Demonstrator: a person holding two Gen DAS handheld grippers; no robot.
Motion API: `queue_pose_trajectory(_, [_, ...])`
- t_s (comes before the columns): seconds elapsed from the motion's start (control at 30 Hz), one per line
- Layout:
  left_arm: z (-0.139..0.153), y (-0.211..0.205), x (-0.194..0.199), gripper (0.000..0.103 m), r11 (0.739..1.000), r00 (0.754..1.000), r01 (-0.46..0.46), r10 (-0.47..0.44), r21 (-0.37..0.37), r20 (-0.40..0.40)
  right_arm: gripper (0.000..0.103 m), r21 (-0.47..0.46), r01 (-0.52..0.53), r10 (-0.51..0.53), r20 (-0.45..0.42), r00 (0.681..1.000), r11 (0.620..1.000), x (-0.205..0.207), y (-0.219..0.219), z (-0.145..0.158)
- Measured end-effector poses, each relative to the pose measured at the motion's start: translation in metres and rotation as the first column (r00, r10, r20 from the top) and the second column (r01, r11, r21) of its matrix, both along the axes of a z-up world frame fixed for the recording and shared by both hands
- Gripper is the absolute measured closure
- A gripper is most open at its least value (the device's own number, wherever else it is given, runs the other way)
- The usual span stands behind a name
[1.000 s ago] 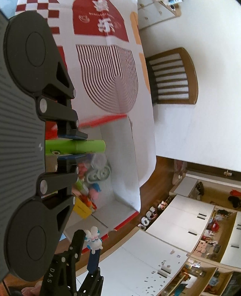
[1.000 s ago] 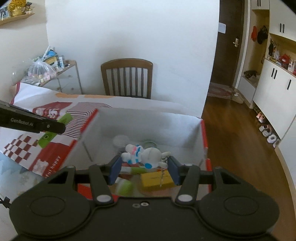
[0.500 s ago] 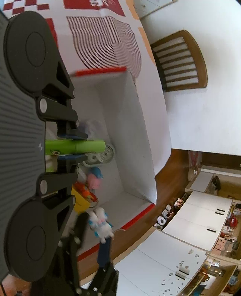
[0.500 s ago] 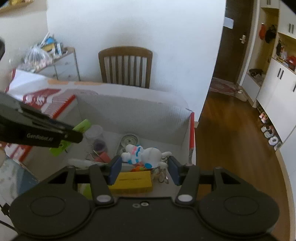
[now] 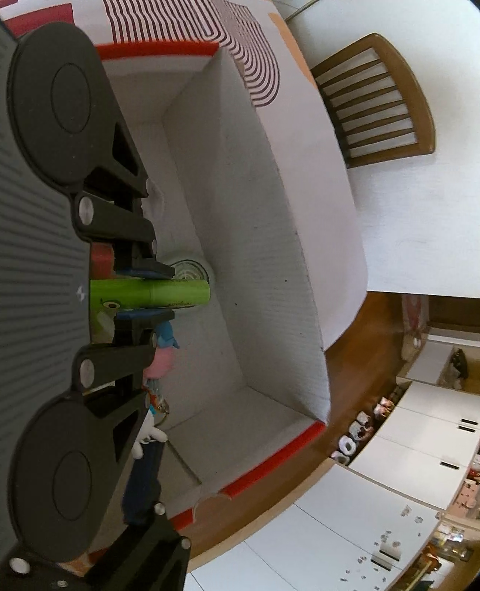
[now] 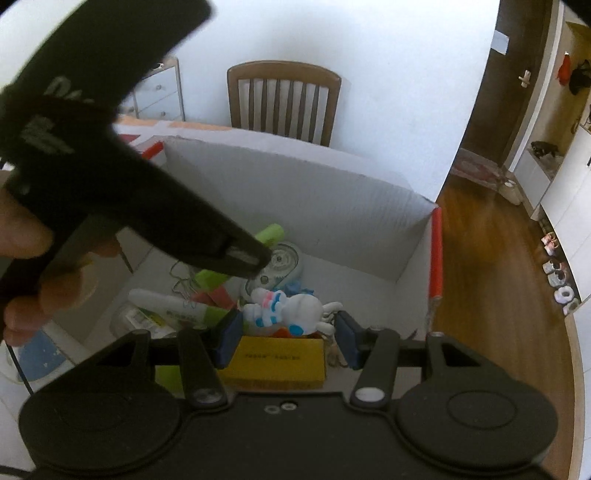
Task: Organize rigid objects
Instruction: 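Open both tools to release the stick and figurine in the box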
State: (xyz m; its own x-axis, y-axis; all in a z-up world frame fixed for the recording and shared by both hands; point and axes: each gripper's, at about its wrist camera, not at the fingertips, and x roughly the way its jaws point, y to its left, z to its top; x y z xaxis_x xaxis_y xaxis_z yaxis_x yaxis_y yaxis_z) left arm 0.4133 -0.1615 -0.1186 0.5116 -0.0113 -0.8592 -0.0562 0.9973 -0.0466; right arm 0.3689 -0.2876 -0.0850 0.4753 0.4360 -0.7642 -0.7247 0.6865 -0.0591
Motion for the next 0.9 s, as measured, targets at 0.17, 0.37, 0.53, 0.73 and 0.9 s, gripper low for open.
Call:
queue_pose_trajectory(0.17, [-0.012, -0.001, 0.011, 0.086, 1.000, 0.999, -0.011, 0.012, 0.013, -0.035, 0.050, -0.033, -0.009, 0.009, -0.007, 1.000, 0.999, 0.003, 0.004, -0.008])
queue_pose_trajectory(0.37, [-0.021, -0.004, 0.020, 0.086, 1.000, 0.997, -0.017, 0.017, 0.010, -0.069, 0.050, -0.021, 0.001, -0.001, -0.025, 1.000, 1.000, 0.007, 0.004, -0.007])
queue_pose_trajectory(0.53, [-0.021, -0.005, 0.018, 0.086, 1.000, 0.998, -0.004, 0.003, -0.005, -0.067, 0.048, -0.011, 0.014, -0.015, -0.041, 0.999, 1.000, 0.009, 0.003, -0.008])
queue_pose_trajectory(0.73, [-0.020, 0.002, 0.015, 0.086, 0.998, 0.997, -0.033, 0.030, -0.046, -0.074, 0.043, -0.008, 0.018, -0.018, -0.042, 0.999, 1.000, 0.010, 0.003, -0.009])
queue_pose_trajectory(0.9, [-0.010, 0.010, 0.007, 0.086, 0.994, 0.997, -0.057, 0.052, -0.090, -0.053, 0.041, 0.007, 0.029, -0.028, -0.037, 0.999, 1.000, 0.009, -0.003, -0.004])
